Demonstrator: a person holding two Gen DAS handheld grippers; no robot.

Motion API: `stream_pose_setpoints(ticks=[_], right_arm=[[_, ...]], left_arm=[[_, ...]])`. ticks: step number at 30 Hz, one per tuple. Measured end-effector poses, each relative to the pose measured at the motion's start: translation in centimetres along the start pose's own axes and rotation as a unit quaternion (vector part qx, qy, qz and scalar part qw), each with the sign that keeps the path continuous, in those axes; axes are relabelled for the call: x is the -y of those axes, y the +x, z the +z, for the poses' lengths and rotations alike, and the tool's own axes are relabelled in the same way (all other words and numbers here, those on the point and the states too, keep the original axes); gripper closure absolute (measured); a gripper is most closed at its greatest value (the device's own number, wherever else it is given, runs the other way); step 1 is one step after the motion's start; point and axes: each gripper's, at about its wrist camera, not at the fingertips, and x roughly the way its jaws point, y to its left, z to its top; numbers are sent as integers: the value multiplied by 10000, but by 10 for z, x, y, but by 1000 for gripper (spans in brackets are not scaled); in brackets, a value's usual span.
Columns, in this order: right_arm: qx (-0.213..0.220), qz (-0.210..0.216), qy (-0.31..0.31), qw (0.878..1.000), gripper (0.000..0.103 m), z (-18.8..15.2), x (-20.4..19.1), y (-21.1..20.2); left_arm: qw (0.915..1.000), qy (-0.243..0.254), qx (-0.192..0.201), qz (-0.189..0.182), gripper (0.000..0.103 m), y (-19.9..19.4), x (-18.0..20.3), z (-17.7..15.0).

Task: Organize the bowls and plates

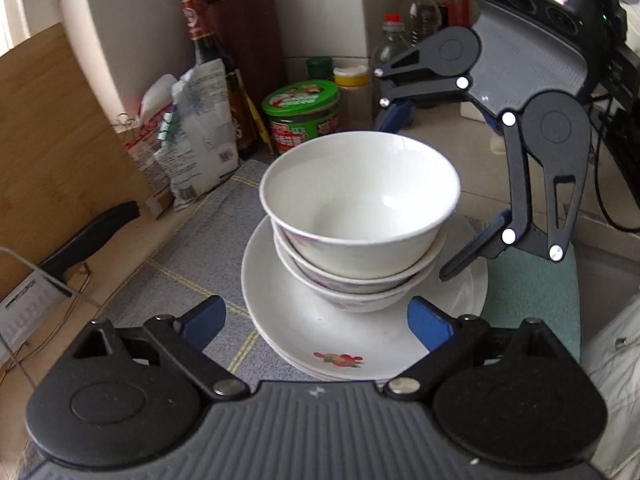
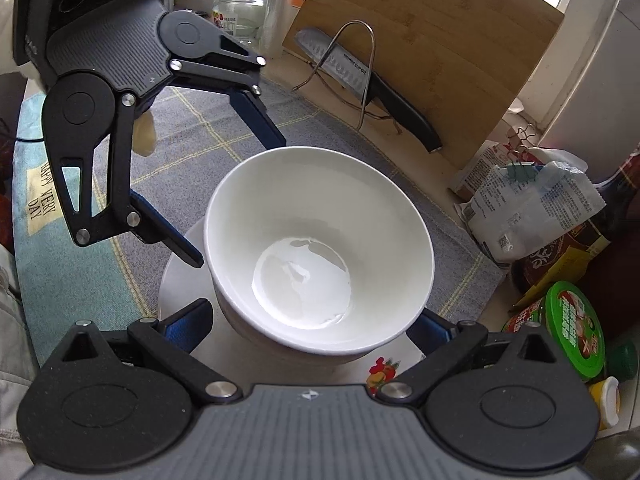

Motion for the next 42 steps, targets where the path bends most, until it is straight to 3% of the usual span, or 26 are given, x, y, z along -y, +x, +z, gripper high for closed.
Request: stream_pose_setpoints(ticks=[4,10,13,16,18,24,28,33,42], right_arm=[[-21,-361,415,9985,0,7,-13,-11],[-526,-1192,979,9866,0,13,-47,-16],[-506,-1615,1595,9726,0,17,-63,-25],[-420,-2125,2305,9487,0,24,-86,-39],[-412,-2368,2748,9310,0,28,-100,-45],[-576,-2859,4223,8582,0,25,-127,-64],[-457,-3058,4514,8370,0,19,-144,-79],[-279,-3050,4763,8242,0,13,-144,-93],[-83,-2927,4832,8251,0,8,-140,-102]], left_arm=[[9973,-471,385,417,4,-25,3,-9],[9857,-1203,855,807,1,-61,6,-33],[9777,-1577,668,1214,1,-72,5,-43],[9737,-1748,411,1404,1,-83,7,-50],[9714,-1898,444,1358,1,-93,8,-53],[9627,-2295,171,1424,1,-114,17,-47],[9582,-2415,81,1529,1,-123,25,-43],[9549,-2517,84,1574,1,-132,37,-35],[9487,-2589,6,1815,1,-136,50,-23]])
